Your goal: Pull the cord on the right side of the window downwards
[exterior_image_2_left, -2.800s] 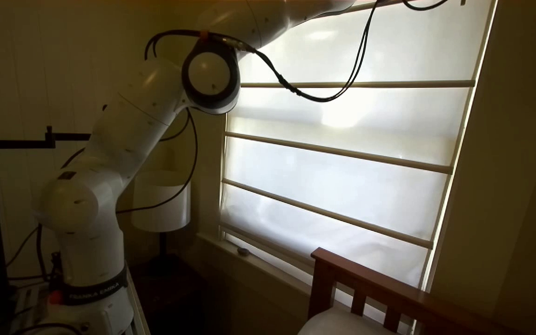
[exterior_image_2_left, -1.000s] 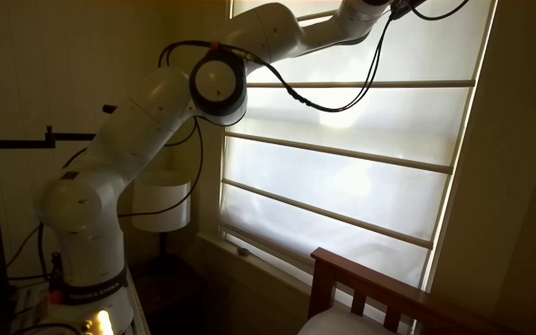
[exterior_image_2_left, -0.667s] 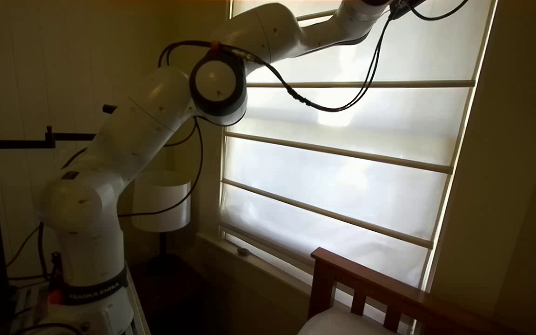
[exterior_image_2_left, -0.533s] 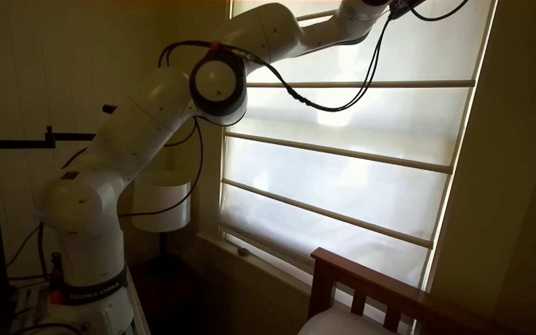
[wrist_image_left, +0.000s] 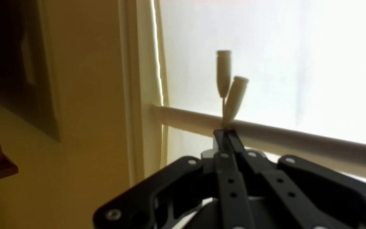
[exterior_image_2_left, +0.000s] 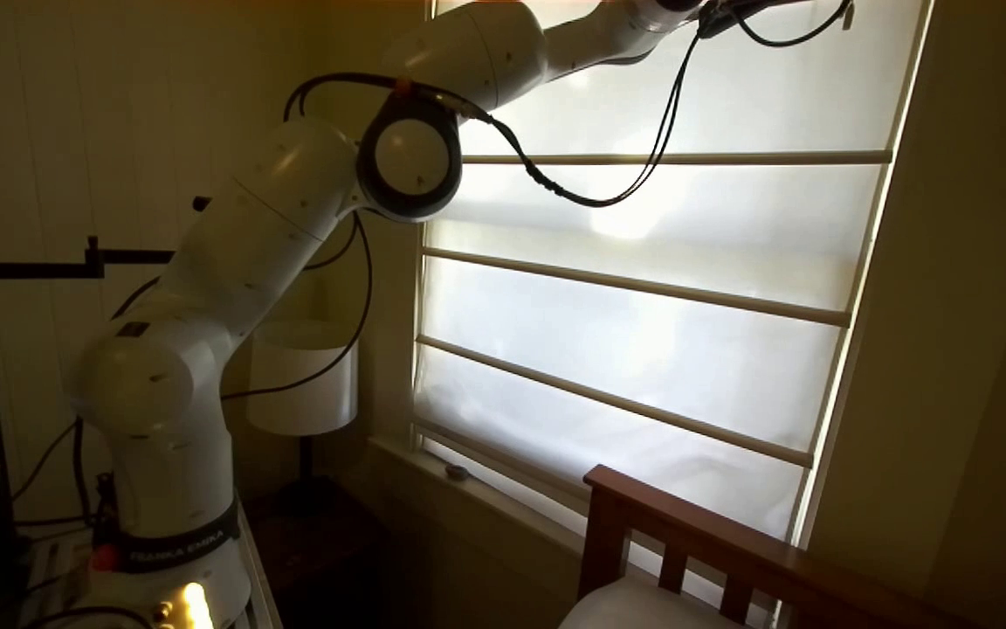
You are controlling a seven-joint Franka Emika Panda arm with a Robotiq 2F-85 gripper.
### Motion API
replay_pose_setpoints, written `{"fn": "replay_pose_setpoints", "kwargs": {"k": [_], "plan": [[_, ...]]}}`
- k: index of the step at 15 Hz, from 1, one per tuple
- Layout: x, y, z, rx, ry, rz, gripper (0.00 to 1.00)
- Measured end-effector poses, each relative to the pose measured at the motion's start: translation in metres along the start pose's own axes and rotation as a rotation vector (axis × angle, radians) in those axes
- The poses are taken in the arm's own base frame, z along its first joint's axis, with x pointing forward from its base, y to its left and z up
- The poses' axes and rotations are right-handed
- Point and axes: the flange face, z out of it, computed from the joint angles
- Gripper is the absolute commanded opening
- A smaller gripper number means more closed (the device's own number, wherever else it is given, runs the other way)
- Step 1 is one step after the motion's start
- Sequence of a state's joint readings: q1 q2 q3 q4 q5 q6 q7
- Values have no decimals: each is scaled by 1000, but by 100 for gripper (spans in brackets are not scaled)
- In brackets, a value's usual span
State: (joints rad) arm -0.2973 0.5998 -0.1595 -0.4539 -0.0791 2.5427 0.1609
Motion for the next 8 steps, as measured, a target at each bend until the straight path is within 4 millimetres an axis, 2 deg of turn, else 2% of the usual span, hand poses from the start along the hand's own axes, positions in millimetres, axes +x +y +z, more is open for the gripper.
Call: {"fn": "replay_pose_setpoints", "kwargs": {"k": [3,8], "plan": [[4,5,-8,-7,-110,-42,0],[4,31,-14,-54,-232,-70,0]]}}
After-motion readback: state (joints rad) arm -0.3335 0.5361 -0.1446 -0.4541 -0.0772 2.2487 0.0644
